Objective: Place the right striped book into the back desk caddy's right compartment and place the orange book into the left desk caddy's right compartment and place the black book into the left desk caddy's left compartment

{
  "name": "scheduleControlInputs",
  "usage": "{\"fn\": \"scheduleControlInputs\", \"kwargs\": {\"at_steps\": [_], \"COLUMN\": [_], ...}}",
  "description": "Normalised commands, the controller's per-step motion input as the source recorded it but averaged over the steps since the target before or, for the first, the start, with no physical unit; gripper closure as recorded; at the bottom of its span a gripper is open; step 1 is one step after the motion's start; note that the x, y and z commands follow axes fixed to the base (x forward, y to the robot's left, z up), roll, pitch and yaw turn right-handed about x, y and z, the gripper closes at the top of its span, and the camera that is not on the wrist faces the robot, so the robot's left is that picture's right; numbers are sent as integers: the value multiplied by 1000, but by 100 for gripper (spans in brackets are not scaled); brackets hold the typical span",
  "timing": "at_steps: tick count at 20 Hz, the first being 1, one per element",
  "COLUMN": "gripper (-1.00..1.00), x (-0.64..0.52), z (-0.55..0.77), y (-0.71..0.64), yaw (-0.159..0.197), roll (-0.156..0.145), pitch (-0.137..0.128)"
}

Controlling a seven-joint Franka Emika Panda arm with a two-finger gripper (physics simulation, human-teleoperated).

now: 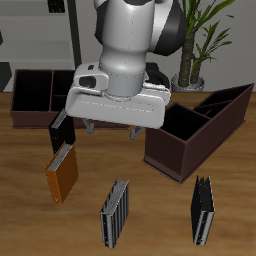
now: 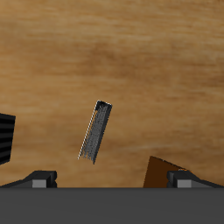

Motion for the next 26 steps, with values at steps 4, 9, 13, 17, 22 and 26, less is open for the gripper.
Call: {"fn": "scheduleControlInputs", "kwargs": {"at_steps": [4, 9, 13, 17, 22, 26], "gripper": [-100, -100, -100, -100, -100, -100], "x": [213, 201, 58, 69, 10, -66], "z": [-154, -266, -150, -68, -101, -284], "y": [73, -5, 66, -67, 15, 136], "yaw": [-59, -71, -33, -65, -39, -58], "roll": [-70, -37, 46, 22, 2, 242], "pitch": [-81, 35, -8, -19, -24, 36]}}
